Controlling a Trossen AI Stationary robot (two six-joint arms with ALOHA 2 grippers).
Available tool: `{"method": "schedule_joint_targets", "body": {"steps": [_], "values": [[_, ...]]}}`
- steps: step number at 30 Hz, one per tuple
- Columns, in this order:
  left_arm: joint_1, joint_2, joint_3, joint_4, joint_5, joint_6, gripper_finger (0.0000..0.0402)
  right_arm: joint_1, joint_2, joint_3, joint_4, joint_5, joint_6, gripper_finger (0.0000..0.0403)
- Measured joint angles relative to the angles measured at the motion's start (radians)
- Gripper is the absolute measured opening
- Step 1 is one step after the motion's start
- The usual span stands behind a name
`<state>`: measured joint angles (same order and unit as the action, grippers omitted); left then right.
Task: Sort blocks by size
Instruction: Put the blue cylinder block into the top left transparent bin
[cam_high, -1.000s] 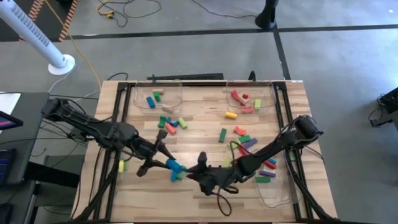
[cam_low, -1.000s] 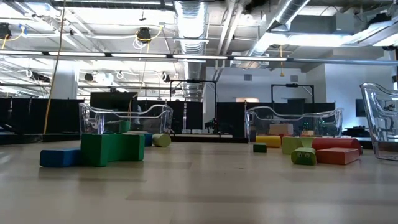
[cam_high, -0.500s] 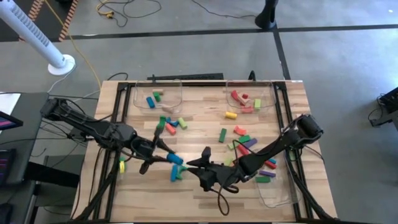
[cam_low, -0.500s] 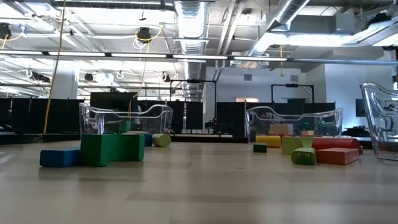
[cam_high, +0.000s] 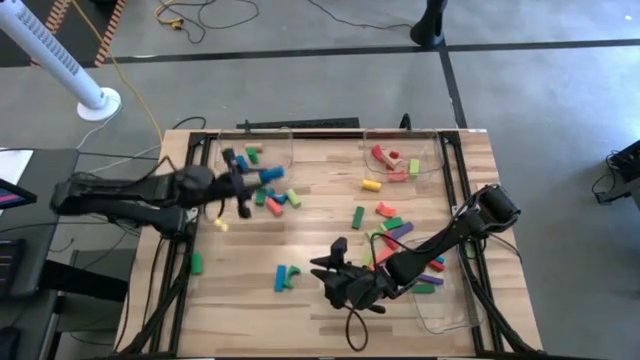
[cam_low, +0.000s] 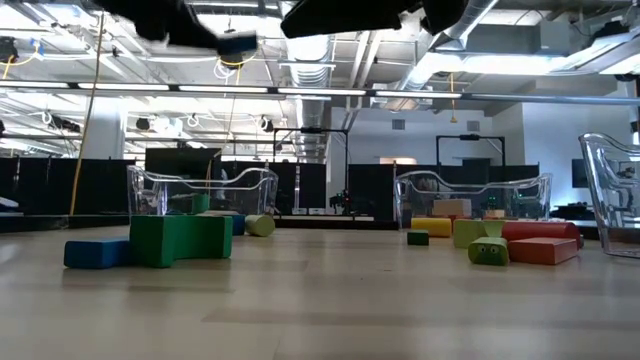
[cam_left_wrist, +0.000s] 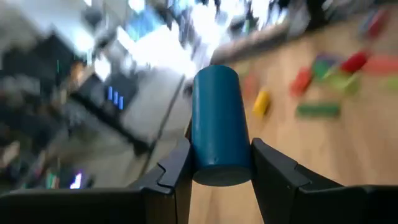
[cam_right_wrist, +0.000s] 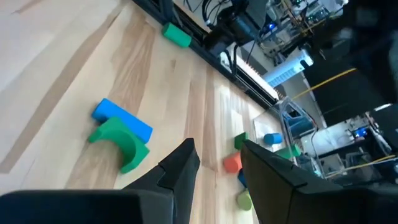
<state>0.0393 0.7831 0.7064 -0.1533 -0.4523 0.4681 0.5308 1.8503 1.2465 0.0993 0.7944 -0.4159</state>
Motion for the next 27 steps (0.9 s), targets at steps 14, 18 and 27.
{"method": "schedule_joint_targets", "body": {"steps": [14, 18, 27], "values": [[0.608, 0.278, 0.162, -0.286, 0.492, -0.080, 0.0124, 0.000, 0.000, 0.002, -0.022, 0.000, 0.024, 0.0163], [0.658, 0.379, 0.185, -0.314, 0.500, -0.071, 0.0124, 0.000, 0.000, 0.002, -0.033, -0.002, 0.039, 0.0163], [0.714, 0.502, 0.190, -0.304, 0.501, -0.061, 0.0124, 0.005, -0.001, 0.002, -0.071, -0.003, 0.076, 0.0163]]}}
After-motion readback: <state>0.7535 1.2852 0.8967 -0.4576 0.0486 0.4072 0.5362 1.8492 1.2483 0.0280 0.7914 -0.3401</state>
